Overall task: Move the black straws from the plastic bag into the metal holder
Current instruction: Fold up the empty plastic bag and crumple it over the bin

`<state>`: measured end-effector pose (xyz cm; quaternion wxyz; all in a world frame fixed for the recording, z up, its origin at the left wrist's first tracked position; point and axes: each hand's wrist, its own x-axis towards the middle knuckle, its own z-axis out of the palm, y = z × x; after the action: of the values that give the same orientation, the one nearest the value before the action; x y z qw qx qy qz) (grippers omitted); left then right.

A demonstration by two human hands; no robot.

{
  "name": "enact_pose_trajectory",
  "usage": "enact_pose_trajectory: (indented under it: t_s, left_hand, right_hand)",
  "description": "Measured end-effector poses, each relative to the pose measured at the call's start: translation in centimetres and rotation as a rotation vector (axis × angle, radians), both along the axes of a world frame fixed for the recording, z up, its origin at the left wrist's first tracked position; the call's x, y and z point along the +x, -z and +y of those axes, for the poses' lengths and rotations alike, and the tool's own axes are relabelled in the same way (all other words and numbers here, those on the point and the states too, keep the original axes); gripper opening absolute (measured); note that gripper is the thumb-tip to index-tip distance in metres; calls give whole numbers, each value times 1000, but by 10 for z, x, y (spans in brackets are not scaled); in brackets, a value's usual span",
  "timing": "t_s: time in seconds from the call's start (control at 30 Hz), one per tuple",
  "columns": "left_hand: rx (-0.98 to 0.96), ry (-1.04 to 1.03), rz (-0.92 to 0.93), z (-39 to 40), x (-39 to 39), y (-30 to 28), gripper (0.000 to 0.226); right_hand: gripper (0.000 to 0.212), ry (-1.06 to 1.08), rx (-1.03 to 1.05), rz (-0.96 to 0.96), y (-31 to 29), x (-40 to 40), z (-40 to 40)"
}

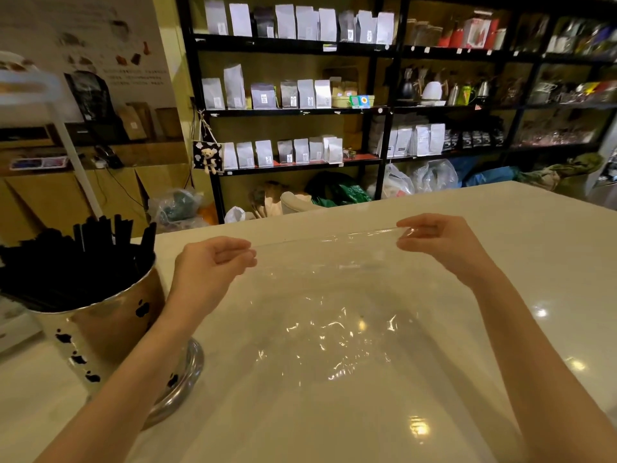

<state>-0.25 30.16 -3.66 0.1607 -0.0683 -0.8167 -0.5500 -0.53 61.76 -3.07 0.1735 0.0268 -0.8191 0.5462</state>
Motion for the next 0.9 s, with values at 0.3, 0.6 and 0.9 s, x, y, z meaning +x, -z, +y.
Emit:
enact_pose_trajectory:
  t_s: [0.3, 0.6, 0.9]
  left_hand:
    - [-189, -192, 285, 6, 2, -18, 14]
    - [-211, -113, 515, 16, -1, -48, 10]
    - [-68, 110, 466, 25, -6, -58, 19]
  right_hand:
    - [14, 116, 215, 65, -12, -3, 4]
    - [9, 176, 682, -7, -18, -14, -3]
    - [33, 40, 739, -29, -35, -3, -9]
